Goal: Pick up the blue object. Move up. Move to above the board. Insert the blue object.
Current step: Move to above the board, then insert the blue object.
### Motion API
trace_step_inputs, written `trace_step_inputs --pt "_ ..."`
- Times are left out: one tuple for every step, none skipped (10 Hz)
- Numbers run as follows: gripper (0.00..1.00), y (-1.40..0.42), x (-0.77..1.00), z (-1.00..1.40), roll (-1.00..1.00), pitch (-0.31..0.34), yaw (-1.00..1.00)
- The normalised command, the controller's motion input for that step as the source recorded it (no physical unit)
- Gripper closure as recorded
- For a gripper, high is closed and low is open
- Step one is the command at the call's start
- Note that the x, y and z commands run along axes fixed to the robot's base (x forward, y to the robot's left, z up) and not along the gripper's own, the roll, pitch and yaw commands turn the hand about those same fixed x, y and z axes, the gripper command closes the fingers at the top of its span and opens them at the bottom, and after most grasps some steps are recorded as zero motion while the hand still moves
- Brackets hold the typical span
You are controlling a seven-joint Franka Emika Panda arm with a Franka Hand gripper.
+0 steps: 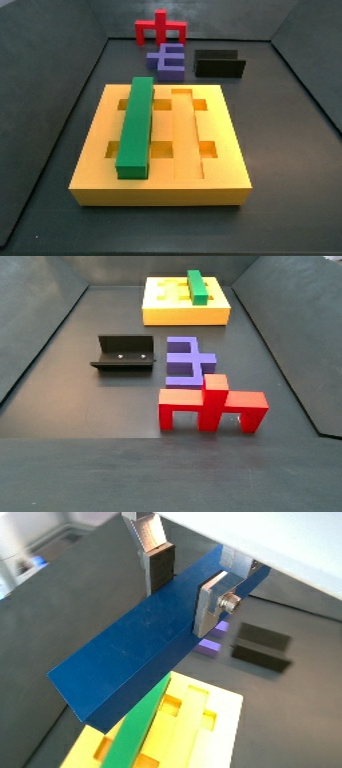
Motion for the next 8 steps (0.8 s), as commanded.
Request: trace_step_inputs --pt "1.00 -0.02 0.05 0.03 0.02 0.185 1.00" --pt "1.00 -0.02 0.05 0.03 0.03 0.229 1.00" --pt "1.00 -0.02 0.06 0.03 0.04 0.236 0.85" --pt "1.00 -0.02 0.07 0.03 0.04 0.218 0.60" --pt "1.00 -0.02 0.08 0.04 0.04 0.201 0.38" --pt "1.00 -0.11 0.00 -0.87 -0.12 -0.030 0.05" --pt "1.00 -0.18 -0.01 -0.77 -0.16 -0.066 -0.03" --pt "1.00 -0.28 0.00 -0.63 -0.22 -0.064 -0.11"
